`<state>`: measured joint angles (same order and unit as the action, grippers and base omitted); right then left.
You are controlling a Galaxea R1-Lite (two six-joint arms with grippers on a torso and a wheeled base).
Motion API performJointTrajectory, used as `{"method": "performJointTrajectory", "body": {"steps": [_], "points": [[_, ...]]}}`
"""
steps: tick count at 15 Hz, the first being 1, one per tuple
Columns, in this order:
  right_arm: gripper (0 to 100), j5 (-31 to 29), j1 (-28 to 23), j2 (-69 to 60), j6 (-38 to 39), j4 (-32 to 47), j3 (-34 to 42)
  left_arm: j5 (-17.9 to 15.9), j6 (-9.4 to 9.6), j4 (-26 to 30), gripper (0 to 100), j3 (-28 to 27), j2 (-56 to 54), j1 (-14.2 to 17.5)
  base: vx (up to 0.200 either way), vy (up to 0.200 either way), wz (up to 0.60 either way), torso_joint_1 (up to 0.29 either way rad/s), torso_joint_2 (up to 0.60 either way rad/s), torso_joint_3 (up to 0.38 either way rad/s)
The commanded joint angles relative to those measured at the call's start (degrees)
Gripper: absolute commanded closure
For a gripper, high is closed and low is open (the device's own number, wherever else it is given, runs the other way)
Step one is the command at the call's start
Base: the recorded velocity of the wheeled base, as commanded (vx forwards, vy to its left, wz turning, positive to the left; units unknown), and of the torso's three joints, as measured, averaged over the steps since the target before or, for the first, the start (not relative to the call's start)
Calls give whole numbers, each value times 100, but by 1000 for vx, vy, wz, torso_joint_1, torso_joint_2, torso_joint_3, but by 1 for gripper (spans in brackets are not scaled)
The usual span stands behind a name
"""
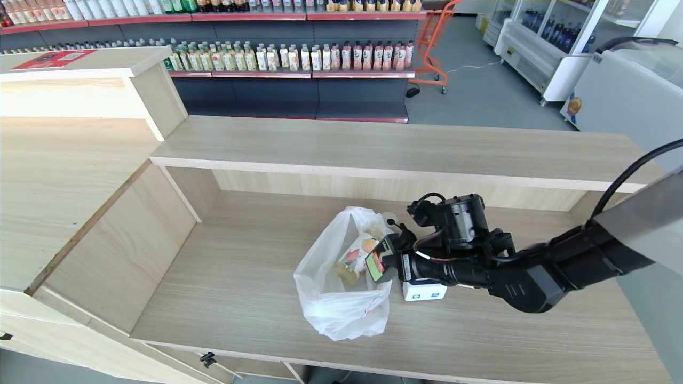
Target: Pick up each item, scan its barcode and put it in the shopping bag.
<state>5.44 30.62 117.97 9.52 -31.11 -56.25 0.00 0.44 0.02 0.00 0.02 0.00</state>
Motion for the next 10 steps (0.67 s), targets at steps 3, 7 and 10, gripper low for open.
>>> {"method": "performJointTrajectory", "body": {"steps": [3,7,10], "points": [[100,-298,286,824,-363,-9,-378,0,0,-2,0,0,-2,0,0,0,0,0,0,0],[100,-324,383,1211,-847,-809,-106,0,0,-2,0,0,-2,0,0,0,0,0,0,0],[100,-324,392,1106,-1189,-914,404,0,0,-2,0,0,-2,0,0,0,0,0,0,0]]}}
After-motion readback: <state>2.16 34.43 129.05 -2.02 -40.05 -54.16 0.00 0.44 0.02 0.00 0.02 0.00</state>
